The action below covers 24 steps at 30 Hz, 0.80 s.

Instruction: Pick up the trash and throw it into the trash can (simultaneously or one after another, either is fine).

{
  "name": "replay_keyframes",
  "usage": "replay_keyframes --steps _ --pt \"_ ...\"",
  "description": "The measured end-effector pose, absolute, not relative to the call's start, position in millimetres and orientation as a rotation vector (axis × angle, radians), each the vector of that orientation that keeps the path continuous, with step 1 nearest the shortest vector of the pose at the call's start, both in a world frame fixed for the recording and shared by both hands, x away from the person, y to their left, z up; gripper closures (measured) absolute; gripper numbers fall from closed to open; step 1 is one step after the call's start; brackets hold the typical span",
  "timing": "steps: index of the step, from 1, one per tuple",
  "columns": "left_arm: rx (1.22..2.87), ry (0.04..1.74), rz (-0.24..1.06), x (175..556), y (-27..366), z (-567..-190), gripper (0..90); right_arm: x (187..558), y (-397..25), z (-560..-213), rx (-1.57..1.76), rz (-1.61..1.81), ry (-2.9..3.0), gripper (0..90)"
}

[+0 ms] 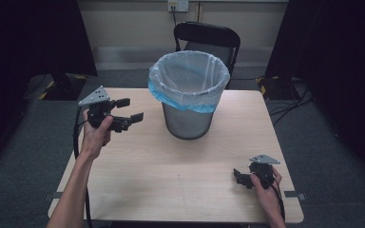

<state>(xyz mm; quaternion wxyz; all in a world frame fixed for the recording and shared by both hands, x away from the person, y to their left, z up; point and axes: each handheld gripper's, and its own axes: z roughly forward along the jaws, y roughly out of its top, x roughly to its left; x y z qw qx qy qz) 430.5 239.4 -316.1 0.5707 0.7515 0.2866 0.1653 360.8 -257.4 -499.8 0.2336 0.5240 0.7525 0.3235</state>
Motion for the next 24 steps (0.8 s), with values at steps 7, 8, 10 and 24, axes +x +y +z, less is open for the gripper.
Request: replay_keyframes --steps 7,8,10,24 --pt "1.790 0.700 0.430 416.2 247.7 -321.0 15.7 360.8 -257.4 -499.8 1.439 0.888 2.066 10.7" --pt "1.794 0.701 0.435 414.1 249.0 -322.6 15.7 360.8 -257.4 -499.8 1.439 0.888 2.066 10.7" --pt "1.808 0.712 0.418 411.5 252.2 -327.5 15.8 360.8 -257.4 -499.8 1.439 0.888 2.066 10.7" --pt "1.877 0.827 0.415 395.7 276.2 -366.9 17.0 360.8 -257.4 -499.8 1.439 0.888 2.066 10.7"
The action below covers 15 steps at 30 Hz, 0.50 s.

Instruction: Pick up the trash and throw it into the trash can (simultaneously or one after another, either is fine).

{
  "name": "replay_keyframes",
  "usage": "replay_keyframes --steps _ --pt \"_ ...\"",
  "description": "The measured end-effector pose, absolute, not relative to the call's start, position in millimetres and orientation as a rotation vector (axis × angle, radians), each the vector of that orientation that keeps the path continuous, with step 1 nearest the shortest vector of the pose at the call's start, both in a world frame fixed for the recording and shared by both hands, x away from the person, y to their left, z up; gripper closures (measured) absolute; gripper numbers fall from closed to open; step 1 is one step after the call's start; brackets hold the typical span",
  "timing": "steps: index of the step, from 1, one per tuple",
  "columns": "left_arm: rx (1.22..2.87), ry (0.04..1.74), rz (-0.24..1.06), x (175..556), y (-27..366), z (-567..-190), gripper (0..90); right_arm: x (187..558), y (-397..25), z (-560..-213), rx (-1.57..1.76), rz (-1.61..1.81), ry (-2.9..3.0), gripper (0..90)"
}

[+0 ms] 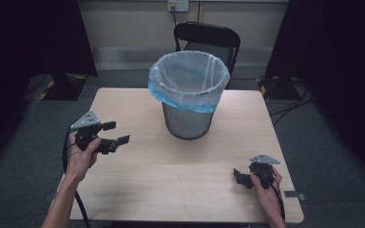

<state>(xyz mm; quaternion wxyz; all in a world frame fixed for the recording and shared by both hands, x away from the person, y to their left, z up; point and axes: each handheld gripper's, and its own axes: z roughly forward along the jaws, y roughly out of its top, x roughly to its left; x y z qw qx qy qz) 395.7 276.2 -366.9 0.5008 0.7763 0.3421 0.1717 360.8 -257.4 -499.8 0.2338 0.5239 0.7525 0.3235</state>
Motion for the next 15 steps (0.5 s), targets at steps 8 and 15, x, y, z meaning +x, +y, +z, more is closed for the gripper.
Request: replay_keyframes --steps 8,15 --pt "1.901 0.877 0.439 384.0 286.0 -388.2 17.0 360.8 -257.4 -499.8 1.438 0.888 2.066 10.7" --pt "1.907 0.913 0.443 372.6 290.0 -406.0 17.0 360.8 -257.4 -499.8 1.439 0.888 2.066 10.7"
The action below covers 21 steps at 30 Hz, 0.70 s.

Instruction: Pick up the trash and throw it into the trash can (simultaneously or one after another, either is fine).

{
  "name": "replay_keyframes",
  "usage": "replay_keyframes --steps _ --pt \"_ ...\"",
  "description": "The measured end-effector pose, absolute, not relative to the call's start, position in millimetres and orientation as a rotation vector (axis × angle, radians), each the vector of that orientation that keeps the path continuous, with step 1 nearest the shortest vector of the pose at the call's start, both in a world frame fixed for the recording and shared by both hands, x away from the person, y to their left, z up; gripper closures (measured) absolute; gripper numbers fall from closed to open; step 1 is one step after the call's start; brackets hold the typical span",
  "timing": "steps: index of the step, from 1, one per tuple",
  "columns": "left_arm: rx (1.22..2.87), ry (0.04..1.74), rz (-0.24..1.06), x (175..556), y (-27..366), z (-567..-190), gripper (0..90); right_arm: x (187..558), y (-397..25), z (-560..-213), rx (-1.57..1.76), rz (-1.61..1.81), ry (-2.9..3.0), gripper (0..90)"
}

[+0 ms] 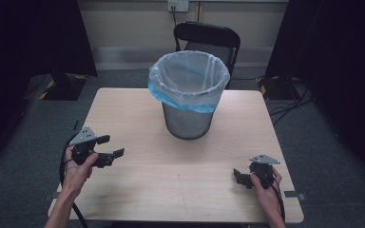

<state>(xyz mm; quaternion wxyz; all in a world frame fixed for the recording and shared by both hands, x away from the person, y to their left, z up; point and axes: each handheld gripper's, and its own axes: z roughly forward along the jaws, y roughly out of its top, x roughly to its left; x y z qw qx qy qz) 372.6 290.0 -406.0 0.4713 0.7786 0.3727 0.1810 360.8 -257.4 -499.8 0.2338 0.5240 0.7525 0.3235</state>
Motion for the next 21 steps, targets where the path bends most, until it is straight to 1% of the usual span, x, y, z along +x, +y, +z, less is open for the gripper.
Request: replay_keyframes --steps 16,21 --pt "2.011 1.003 0.364 360.2 286.0 -459.8 16.0 360.7 -257.4 -499.8 1.439 0.888 2.066 10.7" --pt "2.024 1.031 0.359 355.3 283.8 -475.9 16.3 360.8 -257.4 -499.8 1.438 0.888 2.066 10.7"
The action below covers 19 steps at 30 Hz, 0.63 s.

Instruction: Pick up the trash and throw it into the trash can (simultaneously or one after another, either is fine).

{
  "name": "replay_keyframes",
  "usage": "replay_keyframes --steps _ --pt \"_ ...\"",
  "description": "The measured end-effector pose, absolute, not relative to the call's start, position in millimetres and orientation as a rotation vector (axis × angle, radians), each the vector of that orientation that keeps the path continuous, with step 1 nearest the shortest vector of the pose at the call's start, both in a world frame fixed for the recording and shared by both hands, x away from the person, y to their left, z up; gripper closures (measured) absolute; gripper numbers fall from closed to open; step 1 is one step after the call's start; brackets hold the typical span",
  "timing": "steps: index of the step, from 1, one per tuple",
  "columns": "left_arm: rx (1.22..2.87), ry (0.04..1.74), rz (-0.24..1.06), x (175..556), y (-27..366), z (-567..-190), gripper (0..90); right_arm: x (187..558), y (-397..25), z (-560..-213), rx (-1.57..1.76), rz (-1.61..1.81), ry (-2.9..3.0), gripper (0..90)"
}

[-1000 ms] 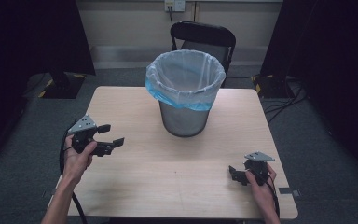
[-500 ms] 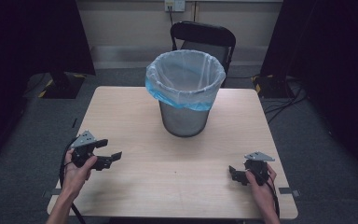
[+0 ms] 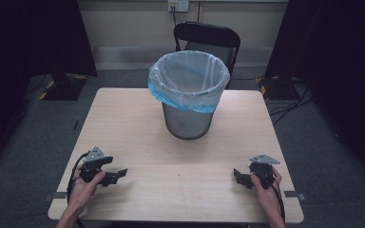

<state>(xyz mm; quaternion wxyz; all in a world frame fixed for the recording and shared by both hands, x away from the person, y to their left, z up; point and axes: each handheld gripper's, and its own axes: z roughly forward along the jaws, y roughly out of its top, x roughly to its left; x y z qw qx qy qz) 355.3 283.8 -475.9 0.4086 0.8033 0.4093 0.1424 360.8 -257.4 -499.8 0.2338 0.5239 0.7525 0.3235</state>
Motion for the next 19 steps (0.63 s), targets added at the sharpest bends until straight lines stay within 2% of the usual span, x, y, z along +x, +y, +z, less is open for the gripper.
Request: replay_keyframes --steps 10,19 --pt "2.065 1.075 0.357 355.0 272.0 -492.4 16.3 360.7 -257.4 -499.8 1.440 0.888 2.066 10.7" --pt "2.108 1.070 0.463 352.9 259.6 -500.6 12.7 360.7 -257.4 -499.8 1.440 0.888 2.066 10.7"
